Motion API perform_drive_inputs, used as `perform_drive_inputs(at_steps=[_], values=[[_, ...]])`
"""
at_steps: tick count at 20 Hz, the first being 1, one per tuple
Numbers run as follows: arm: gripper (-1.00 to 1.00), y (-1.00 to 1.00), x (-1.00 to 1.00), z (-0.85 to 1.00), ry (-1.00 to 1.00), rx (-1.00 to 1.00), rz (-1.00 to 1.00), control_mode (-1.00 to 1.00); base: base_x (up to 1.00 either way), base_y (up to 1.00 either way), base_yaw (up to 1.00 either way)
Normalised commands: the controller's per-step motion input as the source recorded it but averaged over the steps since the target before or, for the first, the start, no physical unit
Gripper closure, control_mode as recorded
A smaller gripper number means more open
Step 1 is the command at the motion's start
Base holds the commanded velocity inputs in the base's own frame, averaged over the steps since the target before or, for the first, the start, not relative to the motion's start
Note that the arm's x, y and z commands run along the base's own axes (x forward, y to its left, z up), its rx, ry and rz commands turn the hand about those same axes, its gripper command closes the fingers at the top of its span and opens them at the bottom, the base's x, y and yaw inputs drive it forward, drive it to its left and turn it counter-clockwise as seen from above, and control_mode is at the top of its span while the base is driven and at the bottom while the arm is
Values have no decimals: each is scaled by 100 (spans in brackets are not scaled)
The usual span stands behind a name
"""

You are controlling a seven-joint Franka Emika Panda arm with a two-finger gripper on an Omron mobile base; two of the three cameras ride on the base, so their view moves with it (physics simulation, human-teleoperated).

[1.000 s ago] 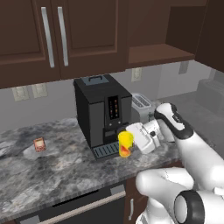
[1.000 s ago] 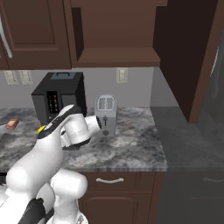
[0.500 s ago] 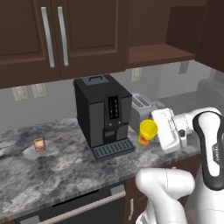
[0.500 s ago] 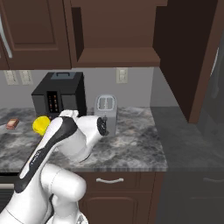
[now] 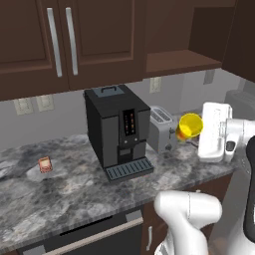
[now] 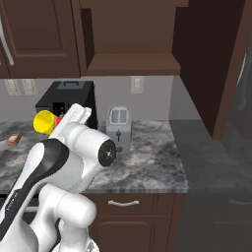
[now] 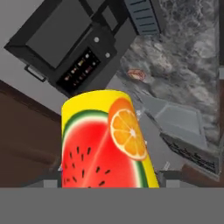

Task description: Move the cup from next to the sink to the open cabinet. Then, move the bowl with the pear to the fridge to clear the area for faucet cleaning.

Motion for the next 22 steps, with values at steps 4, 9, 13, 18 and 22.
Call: perform_drive_inputs(at_steps=[4,9,13,18,22], values=[[100,-41,39,100,2,16,-18,-100,0,0,0],[100,-41,61,100,16,22,-11,-100,0,0,0],[100,-44,60,98,23,32,-3,-100,0,0,0],[100,-46,28,24,9,33,0,-100,0,0,0],[100,-11,8,0,0,11,0,-100,0,0,0]])
